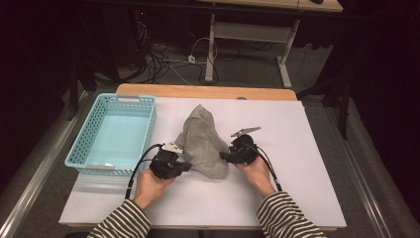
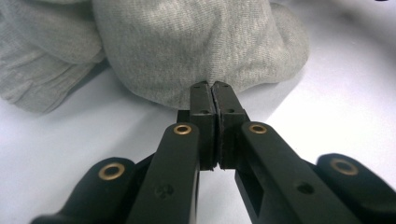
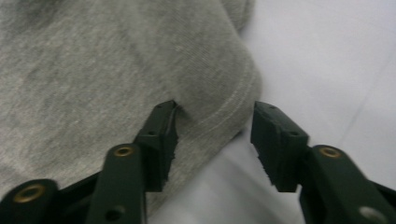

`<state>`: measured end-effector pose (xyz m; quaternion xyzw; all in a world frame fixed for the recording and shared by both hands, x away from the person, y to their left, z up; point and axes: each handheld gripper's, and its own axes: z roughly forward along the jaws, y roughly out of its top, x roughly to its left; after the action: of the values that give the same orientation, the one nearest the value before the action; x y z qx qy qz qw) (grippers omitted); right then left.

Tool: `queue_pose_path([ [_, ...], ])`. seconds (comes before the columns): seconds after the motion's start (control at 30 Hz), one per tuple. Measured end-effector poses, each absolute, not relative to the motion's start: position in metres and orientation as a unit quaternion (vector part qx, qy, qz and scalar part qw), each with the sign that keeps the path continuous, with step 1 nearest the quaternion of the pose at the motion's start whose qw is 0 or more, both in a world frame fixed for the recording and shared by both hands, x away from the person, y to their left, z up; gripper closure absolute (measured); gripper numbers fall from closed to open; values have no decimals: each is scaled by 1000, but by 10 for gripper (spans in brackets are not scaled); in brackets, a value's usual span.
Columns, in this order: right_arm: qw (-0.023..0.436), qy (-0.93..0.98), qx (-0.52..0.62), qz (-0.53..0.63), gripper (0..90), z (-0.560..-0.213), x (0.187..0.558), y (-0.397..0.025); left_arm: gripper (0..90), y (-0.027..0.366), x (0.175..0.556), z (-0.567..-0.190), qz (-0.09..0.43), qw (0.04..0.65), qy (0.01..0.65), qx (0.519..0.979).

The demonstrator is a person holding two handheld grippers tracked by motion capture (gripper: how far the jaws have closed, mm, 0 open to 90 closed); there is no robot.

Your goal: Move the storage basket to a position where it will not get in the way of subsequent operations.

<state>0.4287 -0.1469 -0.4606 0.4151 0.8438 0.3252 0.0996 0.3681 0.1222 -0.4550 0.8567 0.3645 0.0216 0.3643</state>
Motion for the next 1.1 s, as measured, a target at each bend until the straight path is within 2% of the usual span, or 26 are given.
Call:
queue_pose_path([
  [0.1, 95, 850, 405, 323, 704, -461, 429, -143, 815, 122, 368, -457, 30, 375, 365, 852],
  [0.2, 85, 856, 394, 323, 846, -462, 429, -141, 665, 124, 369, -455, 35, 391, 380, 838],
  [0.27, 89, 864, 381, 318, 893, -460, 427, -140, 560, 125, 370, -453, 30, 402, 389, 828],
  [0.5, 90, 877, 361, 304, 900, -456, 415, -136, 423, 122, 366, -449, 56, 399, 388, 829],
  [0.9, 81, 897, 317, 296, 900, -456, 385, -121, 373, 115, 364, -445, 51, 391, 378, 838],
  [1.1, 98, 901, 302, 294, 900, -452, 381, -116, 348, 103, 366, -452, 39, 382, 378, 842],
])
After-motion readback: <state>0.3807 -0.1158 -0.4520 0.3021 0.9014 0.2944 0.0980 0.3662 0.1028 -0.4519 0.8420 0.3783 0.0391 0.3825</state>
